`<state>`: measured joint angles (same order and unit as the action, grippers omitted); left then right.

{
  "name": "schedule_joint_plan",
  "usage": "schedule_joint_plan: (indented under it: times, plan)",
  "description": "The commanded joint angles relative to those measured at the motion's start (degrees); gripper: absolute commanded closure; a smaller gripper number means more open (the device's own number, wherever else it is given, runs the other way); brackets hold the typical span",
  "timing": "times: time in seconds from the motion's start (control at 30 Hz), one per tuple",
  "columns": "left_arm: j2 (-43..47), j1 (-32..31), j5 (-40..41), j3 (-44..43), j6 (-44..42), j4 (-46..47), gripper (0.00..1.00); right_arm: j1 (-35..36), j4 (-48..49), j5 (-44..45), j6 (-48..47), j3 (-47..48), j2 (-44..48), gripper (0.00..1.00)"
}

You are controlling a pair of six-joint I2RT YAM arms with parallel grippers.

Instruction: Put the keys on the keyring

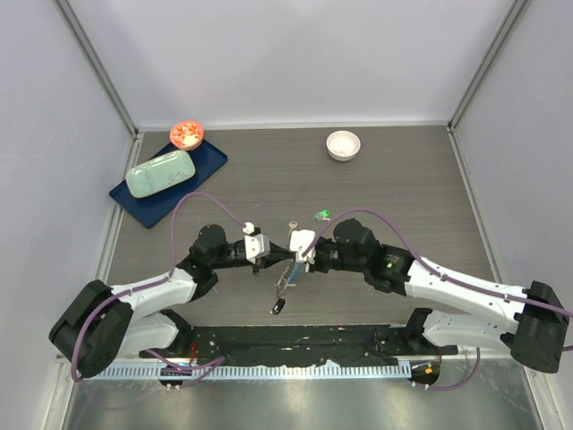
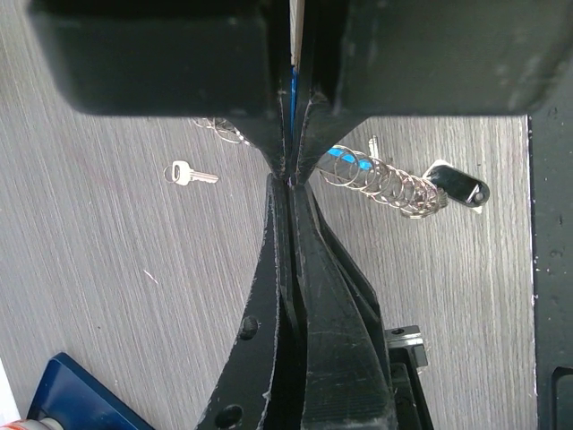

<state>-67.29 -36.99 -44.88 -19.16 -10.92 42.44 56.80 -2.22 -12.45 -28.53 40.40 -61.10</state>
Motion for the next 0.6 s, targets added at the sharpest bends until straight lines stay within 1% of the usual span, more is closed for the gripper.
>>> schedule_joint_plan:
  times: [0.0, 0.07, 0.17, 0.4, 0.43, 0.57]
  plan:
    - [-0.65, 0.25, -0.38, -0.35, -0.77, 0.63, 0.96, 0.25, 5.03, 1.28, 0.5, 2.05, 3.09, 0.99]
    - [-0.65, 0.25, -0.21, -0.44, -0.86, 0.63, 1.0, 0.24, 4.68, 1.37, 0.5, 2.05, 3.27, 0.99]
    - [-0.48, 0.25, 0.14, -0.53, 0.72, 2.03, 1.0, 0.25, 4.24, 1.37, 0.58, 2.05, 3.18, 0.99]
    - [1.1, 0.25, 6.64, 0.87, 10.47, 9.05, 1.0, 0.25, 3.01, 2.78, 1.46, 0.73, 4.76, 0.99]
    - [1.71, 0.25, 8.56, 1.14, 13.7, 9.85, 1.0, 0.25, 2.75, 3.04, 1.55, 0.47, 5.11, 0.99]
    - [4.17, 0.25, 13.59, 3.16, 19.26, 12.84, 1.0, 0.25, 2.57, 4.53, 2.25, -0.59, 6.34, 0.99]
